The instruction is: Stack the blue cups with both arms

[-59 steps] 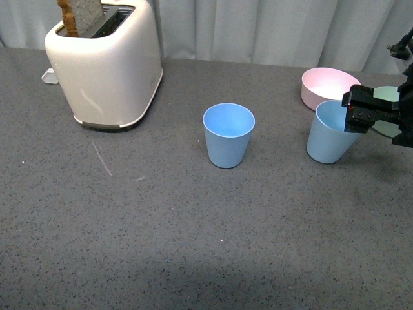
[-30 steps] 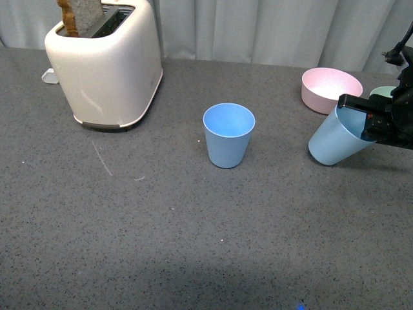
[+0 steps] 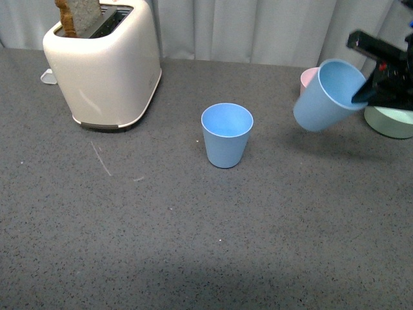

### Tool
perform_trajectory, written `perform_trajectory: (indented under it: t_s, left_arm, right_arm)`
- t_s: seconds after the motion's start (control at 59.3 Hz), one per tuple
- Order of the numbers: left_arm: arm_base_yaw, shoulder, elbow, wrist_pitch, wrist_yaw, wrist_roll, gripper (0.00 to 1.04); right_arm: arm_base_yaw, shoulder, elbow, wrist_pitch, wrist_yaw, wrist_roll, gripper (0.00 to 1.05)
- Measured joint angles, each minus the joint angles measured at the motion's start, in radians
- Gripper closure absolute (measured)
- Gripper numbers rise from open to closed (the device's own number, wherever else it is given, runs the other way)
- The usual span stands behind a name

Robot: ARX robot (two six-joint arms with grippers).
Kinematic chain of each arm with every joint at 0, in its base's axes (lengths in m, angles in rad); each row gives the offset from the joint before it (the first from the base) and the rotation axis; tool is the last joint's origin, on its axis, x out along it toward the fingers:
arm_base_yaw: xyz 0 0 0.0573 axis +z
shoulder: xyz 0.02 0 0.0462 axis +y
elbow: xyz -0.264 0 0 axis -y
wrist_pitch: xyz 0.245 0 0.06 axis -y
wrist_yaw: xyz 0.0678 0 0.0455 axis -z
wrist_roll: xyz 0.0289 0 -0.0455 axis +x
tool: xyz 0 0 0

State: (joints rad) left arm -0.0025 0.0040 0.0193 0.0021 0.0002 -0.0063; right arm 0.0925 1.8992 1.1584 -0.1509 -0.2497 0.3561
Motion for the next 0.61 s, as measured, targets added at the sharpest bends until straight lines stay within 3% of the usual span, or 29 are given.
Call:
perform_trajectory:
  t_s: [0.287,0.607]
  left_arm:
    - [0.000,0.000,0.000,0.000,0.000,0.000,0.07]
    - [0.000,0.000,0.000,0.000,0.000,0.000,0.07]
  right_arm:
    - [0.142,-0.023,0.051,-0.023,-0.042,0.038,1.04]
    - [0.206,0.025,0.085,-0.037,-0.018,0.040,1.04]
